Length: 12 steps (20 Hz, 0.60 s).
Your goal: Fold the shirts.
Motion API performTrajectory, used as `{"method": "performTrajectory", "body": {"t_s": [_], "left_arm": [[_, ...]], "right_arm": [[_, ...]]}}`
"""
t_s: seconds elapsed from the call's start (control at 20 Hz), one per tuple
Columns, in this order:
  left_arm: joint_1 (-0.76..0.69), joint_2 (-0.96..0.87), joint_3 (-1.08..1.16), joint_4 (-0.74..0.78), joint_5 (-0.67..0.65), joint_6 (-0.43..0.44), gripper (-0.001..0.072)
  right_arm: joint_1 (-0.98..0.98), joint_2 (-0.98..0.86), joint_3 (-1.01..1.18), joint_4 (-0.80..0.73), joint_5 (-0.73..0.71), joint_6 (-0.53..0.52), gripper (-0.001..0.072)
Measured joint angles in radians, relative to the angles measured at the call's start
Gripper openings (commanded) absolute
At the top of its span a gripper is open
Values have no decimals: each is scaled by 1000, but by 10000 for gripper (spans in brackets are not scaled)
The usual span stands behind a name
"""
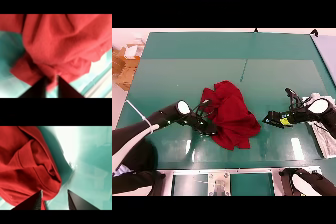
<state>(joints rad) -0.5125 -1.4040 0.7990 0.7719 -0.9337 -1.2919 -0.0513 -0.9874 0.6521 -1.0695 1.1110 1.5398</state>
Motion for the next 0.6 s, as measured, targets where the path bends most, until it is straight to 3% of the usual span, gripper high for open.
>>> {"method": "performTrajectory", "body": {"t_s": [0.05,0.35,0.6], "left_arm": [[-6,0,-5,-4,12,0,21],[-7,23,-14,6,16,8,19],[183,167,-14,198,-149,-19,20]], "right_arm": [[1,-3,0,0,-7,0,381],[-1,-9,0,3,-32,-5,381],[-35,-10,-1,3,-66,-10,412]]}}
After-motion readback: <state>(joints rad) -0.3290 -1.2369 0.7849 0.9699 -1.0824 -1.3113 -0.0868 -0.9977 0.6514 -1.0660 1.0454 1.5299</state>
